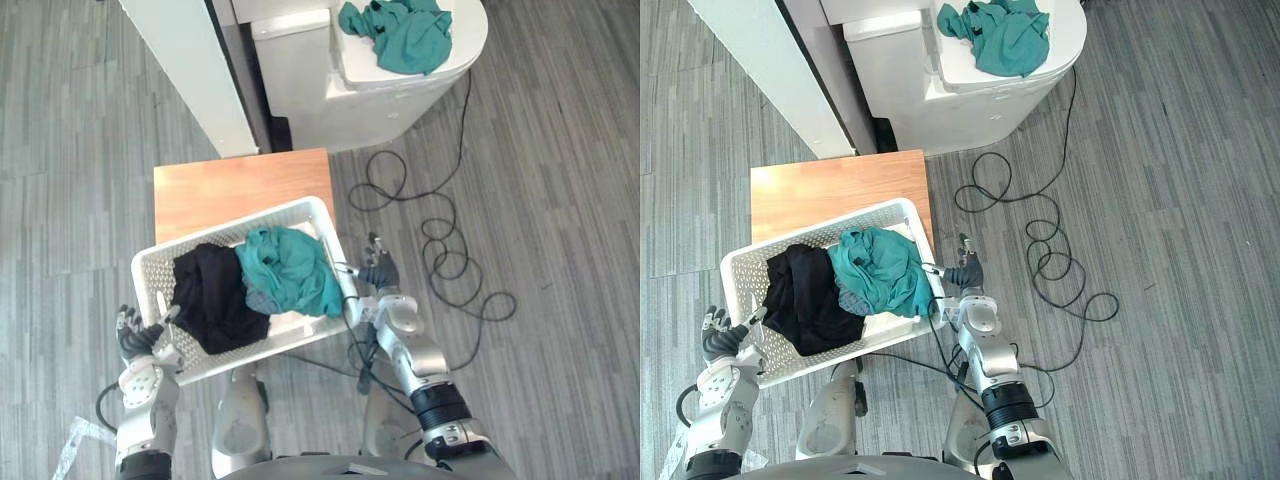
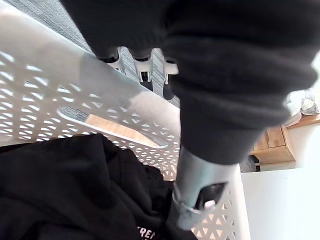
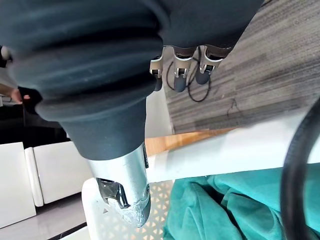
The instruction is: Pick up the laundry basket with both hands and put the clothes into the washing machine.
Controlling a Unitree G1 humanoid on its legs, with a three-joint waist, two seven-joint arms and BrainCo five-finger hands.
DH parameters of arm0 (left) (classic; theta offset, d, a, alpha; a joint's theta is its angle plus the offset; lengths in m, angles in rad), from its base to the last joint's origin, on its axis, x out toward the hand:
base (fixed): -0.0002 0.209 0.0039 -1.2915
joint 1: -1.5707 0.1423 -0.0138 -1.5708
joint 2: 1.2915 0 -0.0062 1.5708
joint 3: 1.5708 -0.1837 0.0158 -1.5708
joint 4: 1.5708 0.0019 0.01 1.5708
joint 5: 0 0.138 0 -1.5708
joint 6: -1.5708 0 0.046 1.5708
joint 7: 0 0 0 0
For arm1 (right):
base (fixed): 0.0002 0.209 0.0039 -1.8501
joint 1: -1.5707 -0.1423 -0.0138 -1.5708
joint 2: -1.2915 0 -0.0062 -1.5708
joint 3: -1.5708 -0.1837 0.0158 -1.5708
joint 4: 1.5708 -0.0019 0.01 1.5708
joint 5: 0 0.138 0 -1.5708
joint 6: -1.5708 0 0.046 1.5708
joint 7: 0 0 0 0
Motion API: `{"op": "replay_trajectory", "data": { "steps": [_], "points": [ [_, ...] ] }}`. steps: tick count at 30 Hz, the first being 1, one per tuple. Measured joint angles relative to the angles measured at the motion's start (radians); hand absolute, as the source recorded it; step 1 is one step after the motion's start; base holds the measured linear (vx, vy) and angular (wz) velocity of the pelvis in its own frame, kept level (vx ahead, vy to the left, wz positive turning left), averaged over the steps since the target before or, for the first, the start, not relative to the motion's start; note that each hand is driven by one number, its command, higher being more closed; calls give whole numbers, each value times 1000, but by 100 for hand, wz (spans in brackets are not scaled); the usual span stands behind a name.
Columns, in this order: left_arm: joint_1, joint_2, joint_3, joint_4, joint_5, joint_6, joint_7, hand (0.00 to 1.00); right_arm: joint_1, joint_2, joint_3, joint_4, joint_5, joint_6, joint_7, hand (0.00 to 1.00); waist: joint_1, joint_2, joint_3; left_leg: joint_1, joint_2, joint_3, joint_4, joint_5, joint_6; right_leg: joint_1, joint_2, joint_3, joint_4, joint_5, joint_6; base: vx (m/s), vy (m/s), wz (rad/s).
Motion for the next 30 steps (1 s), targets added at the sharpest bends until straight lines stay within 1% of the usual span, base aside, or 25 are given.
{"op": "replay_trajectory", "data": {
  "steps": [5,9,13,21,30],
  "points": [
    [-33,19,-12,61,0,5,3,0,-7,-2,16,0,0,0,-3,0,-3,-4,15,2,0,8,0,-1,1,-4,2,7,0,2,0,13,-3,-4],
    [-50,31,-58,90,0,10,8,0,-20,-1,36,0,0,0,-17,0,-3,-10,19,5,0,21,0,-3,2,-10,4,20,0,4,-1,18,-1,-6],
    [-62,33,-60,121,0,13,17,0,-25,-1,36,0,0,0,-28,0,-9,-16,25,12,0,29,0,-5,2,-10,5,28,0,5,0,12,0,-7],
    [-108,52,-78,286,0,33,23,0,-28,-4,40,-1,1,-1,-33,0,-12,-21,28,14,0,32,0,-6,3,-10,5,30,0,5,0,0,0,0],
    [-131,56,-78,352,7,32,26,0,-36,-21,82,-1,2,-1,-51,0,-13,-22,29,30,0,42,0,-9,3,-2,6,36,1,6,1,4,-1,-2]
  ]
}}
